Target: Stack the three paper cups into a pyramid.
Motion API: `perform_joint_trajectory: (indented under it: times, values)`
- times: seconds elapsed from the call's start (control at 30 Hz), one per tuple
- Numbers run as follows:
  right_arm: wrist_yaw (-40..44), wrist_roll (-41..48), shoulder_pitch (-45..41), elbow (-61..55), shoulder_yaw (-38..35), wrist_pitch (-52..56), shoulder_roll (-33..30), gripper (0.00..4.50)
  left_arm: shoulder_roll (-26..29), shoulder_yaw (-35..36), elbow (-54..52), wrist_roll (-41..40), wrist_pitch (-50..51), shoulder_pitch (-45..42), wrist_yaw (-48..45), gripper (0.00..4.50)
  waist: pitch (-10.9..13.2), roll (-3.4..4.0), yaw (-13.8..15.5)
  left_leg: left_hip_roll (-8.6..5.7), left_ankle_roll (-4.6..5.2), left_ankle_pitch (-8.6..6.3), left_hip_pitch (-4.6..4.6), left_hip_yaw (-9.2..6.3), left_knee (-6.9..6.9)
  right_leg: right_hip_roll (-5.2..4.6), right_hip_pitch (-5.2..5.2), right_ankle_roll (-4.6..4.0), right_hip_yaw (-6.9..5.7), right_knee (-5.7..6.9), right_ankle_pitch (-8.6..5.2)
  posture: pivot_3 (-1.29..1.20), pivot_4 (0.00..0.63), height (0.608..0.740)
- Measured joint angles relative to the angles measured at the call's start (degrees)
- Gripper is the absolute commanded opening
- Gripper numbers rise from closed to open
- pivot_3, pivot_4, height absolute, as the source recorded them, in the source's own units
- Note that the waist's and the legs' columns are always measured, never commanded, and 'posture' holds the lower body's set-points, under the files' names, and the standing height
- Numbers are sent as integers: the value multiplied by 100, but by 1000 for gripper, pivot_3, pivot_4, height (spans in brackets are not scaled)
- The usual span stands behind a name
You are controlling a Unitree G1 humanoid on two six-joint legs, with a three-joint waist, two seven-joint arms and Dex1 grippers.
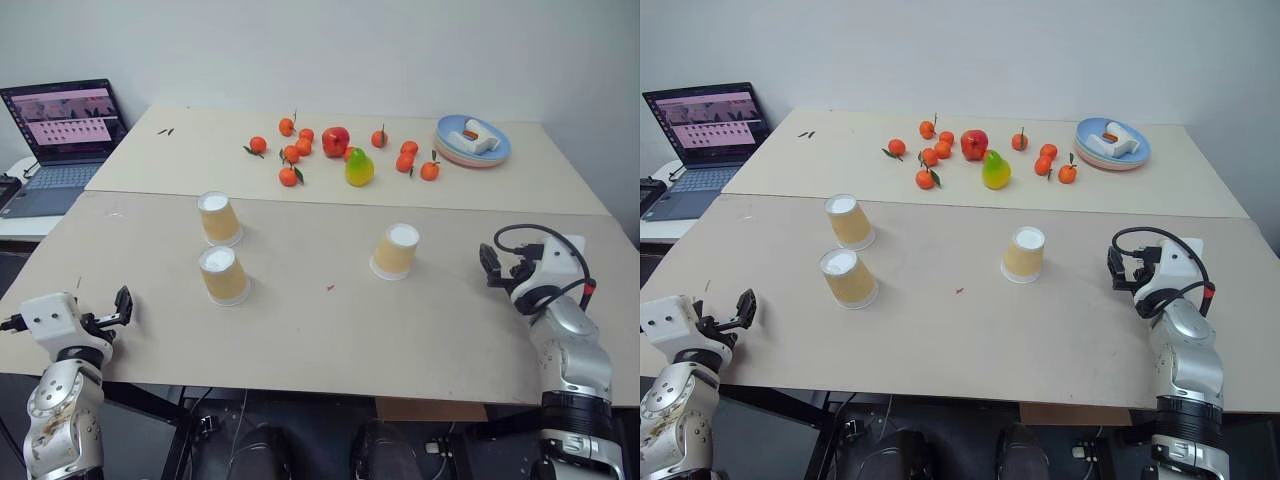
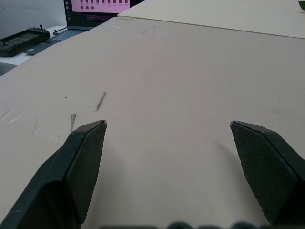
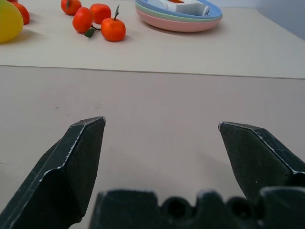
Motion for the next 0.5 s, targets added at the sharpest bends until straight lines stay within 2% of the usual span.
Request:
perform_joint_trajectory:
  times: [0.1,0.2,0.27,0.43,0.5]
  values:
    - [-36,-7,2,-9,-2,0,24,4500,157,-74,94,-57,53,-87,-253,4441,0,-1,0,2,0,0,-3,-1,3,2,-3,0,-5,3,0,0,150,663]
    - [5,-76,3,-53,192,1,61,4500,1080,-212,5,-585,414,-230,-1413,4441,2,-2,3,10,-4,-1,-6,-5,8,6,-6,-5,-11,4,-3,0,150,663]
    - [350,-56,33,-114,326,102,-99,4500,1555,-170,-162,-765,479,-159,-2057,4441,3,30,-8,2,-1,-10,-6,0,4,1,-6,-3,-2,-4,-4,0,150,663]
    - [1665,178,61,-232,413,437,-1314,4500,1850,-180,28,-837,650,119,-2671,4441,28,67,-2,4,0,-10,-3,-2,1,4,-4,0,-8,-5,-8,0,150,663]
    - [2485,445,-73,-291,452,662,-1908,4500,1974,-199,132,-836,676,74,-2842,4441,34,71,3,7,0,-10,-2,-4,6,5,-3,-1,-7,-4,-7,0,150,663]
